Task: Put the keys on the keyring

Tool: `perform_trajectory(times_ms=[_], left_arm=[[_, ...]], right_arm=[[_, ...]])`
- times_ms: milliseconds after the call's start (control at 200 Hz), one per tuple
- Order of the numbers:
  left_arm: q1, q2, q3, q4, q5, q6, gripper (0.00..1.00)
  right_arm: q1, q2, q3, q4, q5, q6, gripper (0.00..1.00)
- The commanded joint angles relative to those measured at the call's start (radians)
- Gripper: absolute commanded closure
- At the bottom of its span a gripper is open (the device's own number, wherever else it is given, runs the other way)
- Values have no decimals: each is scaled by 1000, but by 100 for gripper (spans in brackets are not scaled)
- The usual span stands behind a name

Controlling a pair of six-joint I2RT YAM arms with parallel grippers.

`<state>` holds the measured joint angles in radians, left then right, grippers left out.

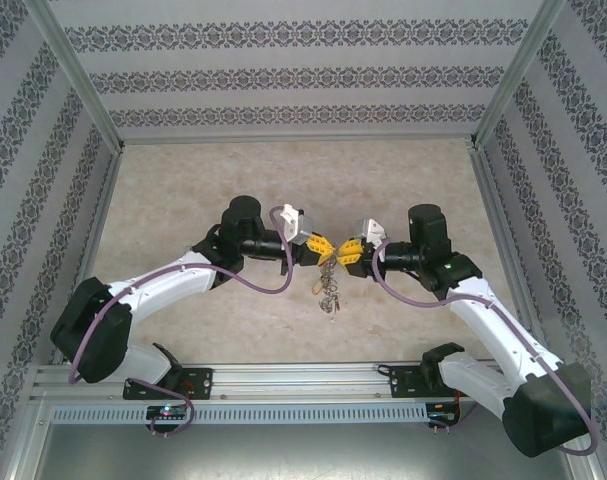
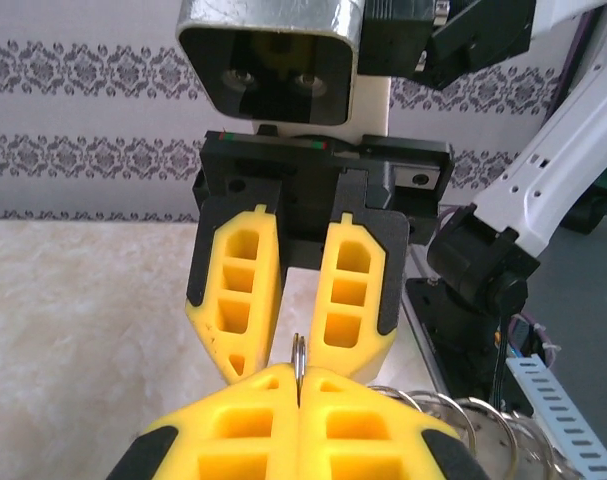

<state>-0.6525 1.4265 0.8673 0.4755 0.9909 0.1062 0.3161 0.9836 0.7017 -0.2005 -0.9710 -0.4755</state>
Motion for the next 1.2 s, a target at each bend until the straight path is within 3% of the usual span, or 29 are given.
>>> perform_trajectory(times_ms=[0, 235, 400, 545, 679, 794, 899, 1054, 1099, 1159, 1199], left_arm=[[2, 23, 17, 125, 55, -51, 100], [-3, 41, 23, 132, 61, -63, 100], [-4, 38, 14, 162, 54, -80, 100], [-4, 32, 7, 185, 51, -91, 100], [-4, 36, 4, 211, 61, -107, 100], [-6, 40, 6, 218, 69, -112, 100], [-8, 45, 11, 219, 71, -114, 100], [-8, 50, 0, 194, 31, -109, 100], [-6, 47, -8, 178, 12, -98, 93], [-4, 42, -15, 134, -8, -65, 76], [-1, 40, -16, 100, -9, -39, 72]], right_arm=[[-5, -31, -19, 58, -60, 29, 76], [-4, -68, -21, 90, -63, 54, 75], [-3, -62, -20, 81, -72, 50, 82], [-4, -51, -36, 88, -68, 49, 77], [-3, -46, -26, 106, -68, 77, 79], [7, -43, -2, 104, -60, 78, 86], [7, -27, 8, 83, -69, 61, 100], [14, -34, 22, 50, -53, 57, 100], [15, -34, 34, 7, -26, 44, 100], [17, -28, 58, -75, 21, 16, 100], [21, -20, 79, -142, 56, -1, 100]])
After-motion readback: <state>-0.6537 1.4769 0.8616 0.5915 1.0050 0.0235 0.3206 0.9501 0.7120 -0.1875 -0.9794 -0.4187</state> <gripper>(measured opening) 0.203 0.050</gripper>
